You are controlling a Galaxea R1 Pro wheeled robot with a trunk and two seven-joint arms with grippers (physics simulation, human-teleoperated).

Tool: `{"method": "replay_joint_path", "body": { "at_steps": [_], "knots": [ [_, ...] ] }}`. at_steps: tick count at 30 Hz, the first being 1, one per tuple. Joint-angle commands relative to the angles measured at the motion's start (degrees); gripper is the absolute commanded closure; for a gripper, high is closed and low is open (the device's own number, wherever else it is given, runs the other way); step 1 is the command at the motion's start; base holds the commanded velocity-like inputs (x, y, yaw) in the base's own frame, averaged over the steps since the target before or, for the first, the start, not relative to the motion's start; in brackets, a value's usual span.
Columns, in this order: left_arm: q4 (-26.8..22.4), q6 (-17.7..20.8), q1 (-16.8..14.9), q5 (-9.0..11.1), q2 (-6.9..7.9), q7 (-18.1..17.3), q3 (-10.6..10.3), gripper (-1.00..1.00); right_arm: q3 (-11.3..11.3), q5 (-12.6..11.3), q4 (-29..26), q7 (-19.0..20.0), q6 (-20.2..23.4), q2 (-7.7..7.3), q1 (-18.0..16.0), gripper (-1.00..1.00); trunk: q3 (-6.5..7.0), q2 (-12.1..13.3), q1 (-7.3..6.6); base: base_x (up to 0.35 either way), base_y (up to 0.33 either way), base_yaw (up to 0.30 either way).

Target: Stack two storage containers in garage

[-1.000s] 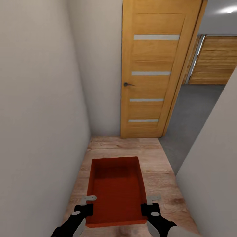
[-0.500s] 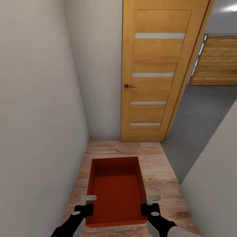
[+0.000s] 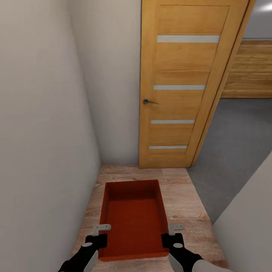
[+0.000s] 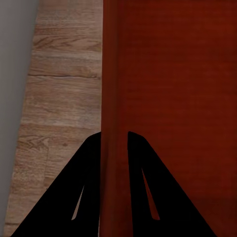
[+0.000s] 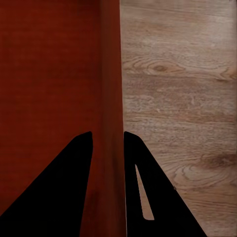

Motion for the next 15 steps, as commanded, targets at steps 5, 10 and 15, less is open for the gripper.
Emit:
{"method": "replay_joint_path", "body": {
  "at_steps": [5, 10, 15],
  "knots": [
    [2.4, 0.34, 0.05, -0.19, 0.16, 0.63, -0.75, 1.0, -2.02, 0.13, -0.05, -1.06, -0.41, -0.75, -0.12, 1.0, -0.05, -0.03, 0.04, 0.236, 0.0, 0.0],
    [2.4, 0.33, 0.05, -0.2, 0.15, 0.63, -0.75, 1.0, -2.03, 0.13, -0.05, -1.03, -0.38, -0.76, -0.12, 1.0, -0.05, -0.03, 0.04, 0.037, 0.0, 0.0],
    [2.4, 0.33, 0.05, -0.2, 0.15, 0.63, -0.75, 1.0, -2.04, 0.13, -0.05, -0.97, -0.34, -0.79, -0.12, 1.0, -0.05, -0.03, 0.04, 0.003, 0.0, 0.0]
  ]
}}
